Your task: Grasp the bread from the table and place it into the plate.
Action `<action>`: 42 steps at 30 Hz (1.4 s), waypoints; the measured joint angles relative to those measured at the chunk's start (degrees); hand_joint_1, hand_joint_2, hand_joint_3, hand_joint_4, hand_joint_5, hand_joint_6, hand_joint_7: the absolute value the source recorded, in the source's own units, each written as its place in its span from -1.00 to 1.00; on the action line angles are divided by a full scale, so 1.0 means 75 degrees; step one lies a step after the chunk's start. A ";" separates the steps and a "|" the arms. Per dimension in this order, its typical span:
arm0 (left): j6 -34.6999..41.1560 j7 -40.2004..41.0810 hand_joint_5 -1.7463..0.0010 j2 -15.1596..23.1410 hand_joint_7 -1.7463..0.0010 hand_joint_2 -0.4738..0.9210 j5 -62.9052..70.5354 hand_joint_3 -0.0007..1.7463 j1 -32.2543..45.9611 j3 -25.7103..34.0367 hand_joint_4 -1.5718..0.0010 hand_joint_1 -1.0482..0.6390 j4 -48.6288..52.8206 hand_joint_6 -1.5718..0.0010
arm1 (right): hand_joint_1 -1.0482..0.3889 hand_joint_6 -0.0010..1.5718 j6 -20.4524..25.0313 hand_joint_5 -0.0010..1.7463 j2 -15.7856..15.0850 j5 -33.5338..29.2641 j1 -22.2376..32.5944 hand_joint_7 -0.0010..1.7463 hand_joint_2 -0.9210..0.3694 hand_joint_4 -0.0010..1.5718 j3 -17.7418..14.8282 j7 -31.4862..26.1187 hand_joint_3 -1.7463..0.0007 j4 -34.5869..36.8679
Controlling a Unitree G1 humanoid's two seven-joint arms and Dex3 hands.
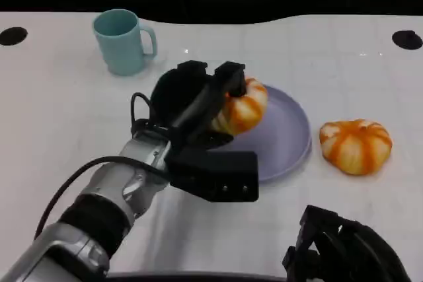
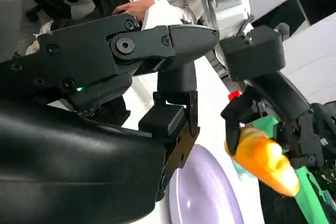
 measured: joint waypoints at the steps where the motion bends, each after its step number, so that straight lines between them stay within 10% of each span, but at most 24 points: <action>1: -0.0013 0.0001 -1.00 -0.0034 -0.79 0.60 0.0006 -0.32 -0.0078 -0.0061 -0.14 -0.04 0.0113 0.08 | -0.55 -0.04 0.0000 0.84 0.0001 0.0000 0.0002 0.57 -1.00 0.09 0.0006 0.0000 0.75 -0.0001; 4: -0.0081 -0.0110 -1.00 -0.0110 -0.39 0.74 -0.0050 -0.49 -0.0281 -0.0133 -0.02 -0.06 0.0381 -0.04 | -0.54 -0.04 -0.0001 0.83 0.0005 -0.0002 0.0009 0.56 -1.00 0.09 0.0027 0.0000 0.75 -0.0007; 6: -0.0126 -0.0333 -0.43 -0.0119 0.20 0.87 -0.0150 -0.65 -0.0376 -0.0139 0.00 -0.06 0.0455 -0.15 | -0.55 -0.03 -0.0001 0.83 0.0009 -0.0008 0.0024 0.56 -1.00 0.09 0.0038 -0.0001 0.74 -0.0022; 8: -0.0191 -0.0803 -0.23 -0.0120 0.71 0.97 -0.0314 -0.80 -0.0428 -0.0138 0.13 -0.04 0.0506 0.02 | -0.55 -0.03 -0.0002 0.83 0.0015 -0.0046 0.0037 0.56 -1.00 0.09 0.0056 -0.0010 0.75 -0.0027; 11: -0.0247 -0.1380 -0.10 -0.0108 0.96 1.00 -0.0455 -0.87 -0.0439 -0.0141 0.39 -0.06 0.0546 0.34 | -0.55 -0.04 -0.0002 0.84 0.0042 -0.0076 0.0036 0.57 -1.00 0.09 0.0072 -0.0033 0.74 -0.0029; 17: -0.0315 -0.2187 0.66 0.0105 1.00 1.00 -0.0608 -0.79 -0.0439 -0.0137 0.61 -0.44 0.0382 0.70 | -0.55 -0.03 -0.0121 0.84 0.0144 -0.0102 0.0011 0.57 -1.00 0.09 0.0107 -0.0023 0.74 -0.0024; 26: 0.0125 -0.2776 0.76 0.0339 0.99 1.00 -0.0539 -0.67 -0.0432 -0.0221 0.65 -0.59 -0.0210 0.78 | -0.54 -0.04 -0.0140 0.85 0.0196 -0.0100 -0.0056 0.58 -1.00 0.08 0.0089 0.0018 0.73 -0.0002; 39: -0.0969 -0.2471 0.52 0.1109 0.85 1.00 -0.1594 -0.78 0.1463 0.0723 0.15 -0.41 -0.2514 0.39 | -0.54 -0.04 -0.0144 0.83 0.0192 -0.0129 0.0024 0.58 -1.00 0.09 0.0070 0.0010 0.73 -0.0060; 42: -0.1425 -0.2317 -0.15 0.1118 0.52 1.00 -0.2091 -0.86 0.2171 0.1087 0.27 -0.35 -0.3049 0.29 | -0.54 -0.04 -0.0142 0.84 0.0190 -0.0137 0.0127 0.58 -1.00 0.09 0.0068 -0.0062 0.72 -0.0228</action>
